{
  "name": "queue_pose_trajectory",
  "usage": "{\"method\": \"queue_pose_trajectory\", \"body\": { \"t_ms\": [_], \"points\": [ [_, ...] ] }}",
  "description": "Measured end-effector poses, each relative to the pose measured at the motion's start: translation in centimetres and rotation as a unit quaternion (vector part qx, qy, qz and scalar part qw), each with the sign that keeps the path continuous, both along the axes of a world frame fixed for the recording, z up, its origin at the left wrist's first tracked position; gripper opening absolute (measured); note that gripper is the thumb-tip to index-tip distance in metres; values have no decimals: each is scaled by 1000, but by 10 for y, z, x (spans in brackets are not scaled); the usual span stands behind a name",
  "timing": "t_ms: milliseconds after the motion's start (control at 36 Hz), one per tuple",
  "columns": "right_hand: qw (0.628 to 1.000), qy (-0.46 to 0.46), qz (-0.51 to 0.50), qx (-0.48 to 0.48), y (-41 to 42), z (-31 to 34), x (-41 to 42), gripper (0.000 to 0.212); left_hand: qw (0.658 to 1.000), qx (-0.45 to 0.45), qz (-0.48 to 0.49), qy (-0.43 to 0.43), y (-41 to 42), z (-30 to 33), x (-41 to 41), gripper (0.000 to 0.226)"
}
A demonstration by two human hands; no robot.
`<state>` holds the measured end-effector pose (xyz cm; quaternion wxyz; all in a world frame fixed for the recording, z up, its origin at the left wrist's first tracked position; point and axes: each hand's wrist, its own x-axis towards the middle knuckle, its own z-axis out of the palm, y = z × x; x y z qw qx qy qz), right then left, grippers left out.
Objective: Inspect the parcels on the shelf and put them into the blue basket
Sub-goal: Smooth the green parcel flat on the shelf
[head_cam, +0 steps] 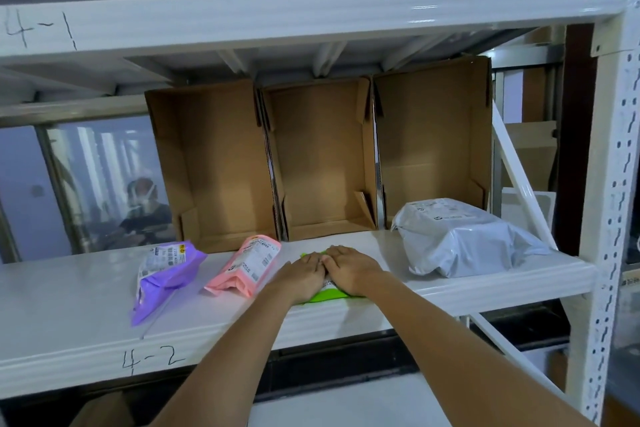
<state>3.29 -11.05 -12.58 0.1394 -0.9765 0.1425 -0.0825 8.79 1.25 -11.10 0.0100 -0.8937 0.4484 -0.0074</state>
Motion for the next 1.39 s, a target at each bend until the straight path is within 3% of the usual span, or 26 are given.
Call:
{"method": "queue_pose_trajectory", "body": {
  "t_ms": [194,417,528,639,750,806,944,1028,1194,1389],
  "points": [
    [1000,0,-13,1,-9,0,12,52,1000,4,5,-27,-8,-8,17,51],
    [998,9,-64,-4,-15,5,-11,43,996,-9,80,34,3,-3,14,53],
    [998,14,-64,-2,-17,6,-19,44,997,7,78,9,6,-5,15,52],
    [997,-19,-77,-11,-10,11,-29,48,995,-21,82,-46,8,-6,14,50],
    [984,-143,-94,-56,-7,11,-29,50,988,-123,84,27,6,3,0,52],
    [980,-167,-78,-74,-2,11,-23,51,991,-118,54,32,0,3,-5,51],
    [997,-71,36,-15,13,5,-18,59,992,-104,40,56,-10,-9,-6,54],
    [998,-51,27,-4,13,5,-21,54,995,-78,36,43,-9,-14,2,73],
    [1000,-1,-11,20,6,4,-20,56,993,-52,79,72,-11,-11,3,56],
    [998,43,-53,-5,5,10,-33,56,993,-33,104,52,-6,-9,5,56]
  ]
}}
